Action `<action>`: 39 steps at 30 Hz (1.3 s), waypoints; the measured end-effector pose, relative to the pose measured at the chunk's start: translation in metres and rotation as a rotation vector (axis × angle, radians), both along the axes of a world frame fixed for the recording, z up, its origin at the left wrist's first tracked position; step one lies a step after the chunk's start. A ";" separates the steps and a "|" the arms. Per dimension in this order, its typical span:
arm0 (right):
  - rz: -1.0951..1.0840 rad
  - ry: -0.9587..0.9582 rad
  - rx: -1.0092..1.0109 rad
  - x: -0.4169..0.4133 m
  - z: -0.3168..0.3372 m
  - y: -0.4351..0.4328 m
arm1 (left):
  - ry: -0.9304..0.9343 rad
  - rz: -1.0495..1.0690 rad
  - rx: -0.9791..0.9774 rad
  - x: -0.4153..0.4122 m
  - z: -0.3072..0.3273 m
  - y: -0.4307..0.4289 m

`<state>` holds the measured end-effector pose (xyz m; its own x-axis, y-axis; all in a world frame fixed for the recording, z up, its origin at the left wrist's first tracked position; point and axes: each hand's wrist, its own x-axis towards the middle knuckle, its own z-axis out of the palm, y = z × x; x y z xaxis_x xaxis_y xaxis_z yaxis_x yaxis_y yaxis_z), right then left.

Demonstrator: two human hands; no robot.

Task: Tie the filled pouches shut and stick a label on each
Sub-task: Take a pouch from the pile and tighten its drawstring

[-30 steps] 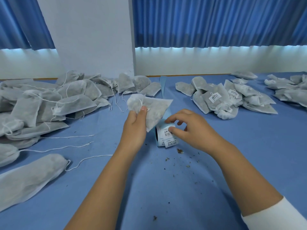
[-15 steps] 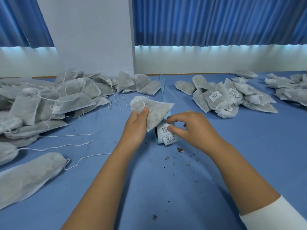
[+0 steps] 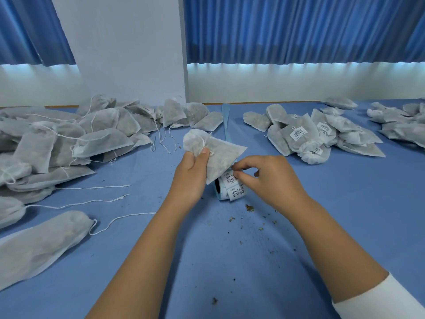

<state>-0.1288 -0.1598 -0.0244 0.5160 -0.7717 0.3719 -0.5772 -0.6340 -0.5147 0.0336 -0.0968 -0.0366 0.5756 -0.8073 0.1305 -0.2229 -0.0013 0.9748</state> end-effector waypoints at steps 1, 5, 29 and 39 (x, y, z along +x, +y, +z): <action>-0.008 0.006 -0.015 0.000 0.000 0.001 | 0.002 0.000 0.003 0.000 0.000 0.000; -0.013 0.020 -0.091 0.002 -0.002 0.004 | 0.007 0.014 0.028 0.000 0.002 0.000; 0.377 -0.658 0.415 -0.006 0.015 0.003 | 0.064 -0.012 0.064 0.000 0.005 0.004; 0.517 -0.836 0.666 -0.007 0.022 0.003 | -0.028 -0.040 -0.108 -0.001 0.015 0.016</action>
<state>-0.1361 -0.1566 -0.0028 0.6110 -0.7124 0.3452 0.3401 -0.1575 -0.9271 0.0327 -0.0804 -0.0216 0.5383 -0.8096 0.2339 -0.2477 0.1133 0.9622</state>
